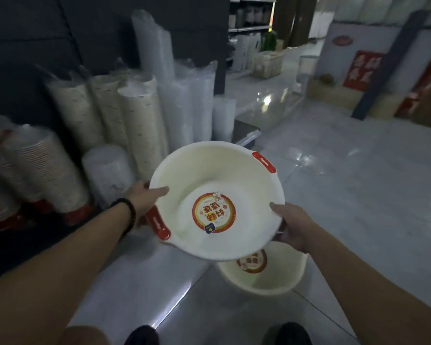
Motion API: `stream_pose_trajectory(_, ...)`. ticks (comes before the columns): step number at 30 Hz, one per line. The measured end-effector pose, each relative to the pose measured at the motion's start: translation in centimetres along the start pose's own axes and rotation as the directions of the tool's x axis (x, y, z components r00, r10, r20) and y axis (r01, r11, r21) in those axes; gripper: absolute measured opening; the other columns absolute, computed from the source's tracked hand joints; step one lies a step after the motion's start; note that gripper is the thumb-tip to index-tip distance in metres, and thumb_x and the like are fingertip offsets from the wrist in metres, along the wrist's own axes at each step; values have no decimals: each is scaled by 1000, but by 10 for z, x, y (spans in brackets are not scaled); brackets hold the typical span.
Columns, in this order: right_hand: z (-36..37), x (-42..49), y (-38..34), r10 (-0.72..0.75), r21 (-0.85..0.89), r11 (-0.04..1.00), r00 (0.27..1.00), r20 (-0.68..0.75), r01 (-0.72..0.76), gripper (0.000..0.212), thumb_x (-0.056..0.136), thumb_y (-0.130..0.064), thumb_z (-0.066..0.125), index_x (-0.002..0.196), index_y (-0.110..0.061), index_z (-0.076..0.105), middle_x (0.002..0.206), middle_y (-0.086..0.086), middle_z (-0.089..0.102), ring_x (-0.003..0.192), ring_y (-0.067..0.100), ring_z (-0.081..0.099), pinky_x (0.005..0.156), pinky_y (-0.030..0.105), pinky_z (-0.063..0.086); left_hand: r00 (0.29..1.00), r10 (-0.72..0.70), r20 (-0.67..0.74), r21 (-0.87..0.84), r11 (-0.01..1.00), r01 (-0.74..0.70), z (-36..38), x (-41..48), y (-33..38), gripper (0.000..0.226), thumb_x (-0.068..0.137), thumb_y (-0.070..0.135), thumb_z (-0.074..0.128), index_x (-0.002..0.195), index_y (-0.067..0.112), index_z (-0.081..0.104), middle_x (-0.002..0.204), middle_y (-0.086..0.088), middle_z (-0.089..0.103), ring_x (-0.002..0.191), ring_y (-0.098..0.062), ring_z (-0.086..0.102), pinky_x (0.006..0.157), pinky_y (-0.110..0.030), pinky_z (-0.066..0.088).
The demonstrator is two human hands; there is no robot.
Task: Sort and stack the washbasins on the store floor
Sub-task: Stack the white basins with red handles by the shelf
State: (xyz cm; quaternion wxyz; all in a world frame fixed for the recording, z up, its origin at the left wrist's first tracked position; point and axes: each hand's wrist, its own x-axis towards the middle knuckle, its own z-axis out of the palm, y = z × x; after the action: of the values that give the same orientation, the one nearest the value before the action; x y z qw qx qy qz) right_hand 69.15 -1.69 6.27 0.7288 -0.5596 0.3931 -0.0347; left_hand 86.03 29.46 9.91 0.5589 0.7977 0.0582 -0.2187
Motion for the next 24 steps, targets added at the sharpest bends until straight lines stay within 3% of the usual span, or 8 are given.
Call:
stream_pose_trajectory(2, -20, 7, -8, -24, 86, 996, 998, -63, 30, 26, 99, -20, 72, 121, -7, 69, 116, 19, 75, 104, 43, 70, 77, 58, 62, 998, -30, 49, -15, 999, 31, 20, 15, 3, 26, 88, 11, 76, 112, 13, 63, 109, -15, 71, 101, -38, 69, 93, -59, 57)
stream_pose_trajectory(5, -34, 15, -10, -33, 333, 938, 983, -180, 93, 31, 96, -14, 76, 123, -1, 68, 115, 22, 75, 100, 40, 73, 84, 55, 63, 999, -53, 12, -139, 989, 54, 56, 73, -44, 56, 65, 9, 70, 120, 15, 67, 120, -19, 72, 103, -41, 70, 90, -65, 55)
stream_pose_trajectory(8, -23, 9, -3, 47, 200, 979, 996, -76, -31, 42, 90, -22, 84, 123, -10, 63, 118, 20, 70, 104, 45, 70, 90, 60, 62, 994, -111, 5, -364, 925, 105, 113, 61, -47, 49, 75, 0, 59, 121, 17, 65, 115, -17, 73, 93, -41, 73, 73, -63, 59)
stream_pose_trajectory(11, -10, 12, 6, 39, 186, 982, 991, -131, -14, 42, 90, -3, 79, 126, -12, 59, 109, 17, 73, 92, 41, 74, 69, 54, 66, 976, -173, 130, -360, 909, 209, 162, -7, -11, 32, 87, -5, 67, 114, 11, 62, 104, -18, 75, 85, -38, 77, 69, -55, 64)
stream_pose_trajectory(14, -29, 18, -5, 22, 245, 968, 951, -309, 57, 39, 91, 13, 62, 121, -13, 59, 98, 12, 70, 80, 33, 71, 57, 42, 63, 905, -219, 366, -230, 920, 316, 171, -20, 0, 26, 93, 22, 73, 112, 16, 57, 111, -16, 71, 97, -39, 75, 85, -55, 62)
stream_pose_trajectory(18, -81, 20, -10, 0, 38, 999, 953, -303, 12, 47, 78, 7, 64, 124, -5, 63, 109, 25, 72, 89, 40, 73, 76, 52, 63, 937, -177, 300, -195, 950, 242, 142, 15, -3, 35, 88, 40, 76, 115, 22, 63, 112, -12, 73, 102, -37, 72, 85, -54, 61)
stream_pose_trajectory(21, -99, 18, -10, -47, -31, 999, 941, -335, 39, 37, 83, -3, 77, 120, -7, 71, 103, 20, 77, 87, 40, 77, 73, 51, 66, 933, -212, 290, -193, 942, 274, 139, 29, -11, 39, 91, 24, 73, 129, 20, 63, 120, -16, 73, 106, -42, 71, 81, -60, 60)
stream_pose_trajectory(24, -99, 18, -5, -13, 128, 989, 917, -398, 70, 41, 83, -15, 88, 120, -4, 72, 98, 16, 78, 83, 35, 77, 70, 46, 66, 974, -170, 148, -233, 951, 201, 161, 27, -17, 37, 92, 2, 62, 122, 24, 59, 122, -15, 68, 101, -41, 68, 74, -60, 61)
